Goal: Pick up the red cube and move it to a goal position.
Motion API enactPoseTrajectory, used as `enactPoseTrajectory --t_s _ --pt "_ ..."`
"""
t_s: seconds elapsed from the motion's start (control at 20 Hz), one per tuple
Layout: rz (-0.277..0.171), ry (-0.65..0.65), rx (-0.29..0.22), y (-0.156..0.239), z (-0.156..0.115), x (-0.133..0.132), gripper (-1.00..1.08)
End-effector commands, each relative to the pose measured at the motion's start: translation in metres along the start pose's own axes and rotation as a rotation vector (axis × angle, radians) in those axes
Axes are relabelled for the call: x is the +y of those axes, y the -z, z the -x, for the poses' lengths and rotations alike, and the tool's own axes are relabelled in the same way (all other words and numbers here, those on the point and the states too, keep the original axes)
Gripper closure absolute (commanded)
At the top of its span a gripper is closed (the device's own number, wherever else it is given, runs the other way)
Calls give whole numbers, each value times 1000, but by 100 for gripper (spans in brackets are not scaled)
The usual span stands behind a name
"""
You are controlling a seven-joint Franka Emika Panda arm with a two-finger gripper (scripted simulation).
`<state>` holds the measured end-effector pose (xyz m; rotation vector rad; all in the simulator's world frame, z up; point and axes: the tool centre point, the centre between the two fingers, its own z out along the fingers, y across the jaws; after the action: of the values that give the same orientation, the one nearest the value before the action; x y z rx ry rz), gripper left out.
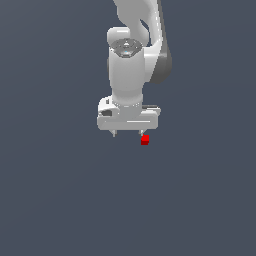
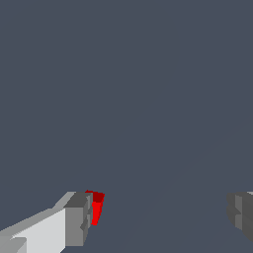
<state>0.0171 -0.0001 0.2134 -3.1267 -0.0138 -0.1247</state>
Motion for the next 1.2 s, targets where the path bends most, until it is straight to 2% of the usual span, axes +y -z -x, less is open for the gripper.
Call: enactPoseTrajectory --t_s 0.0,0.5,1.15 --pt "0 0 0 0 0 0 -92" --pt "3 -25 -11 -27 17 -12 -92" --pt "14 -127 -56 -133 84 -62 -92"
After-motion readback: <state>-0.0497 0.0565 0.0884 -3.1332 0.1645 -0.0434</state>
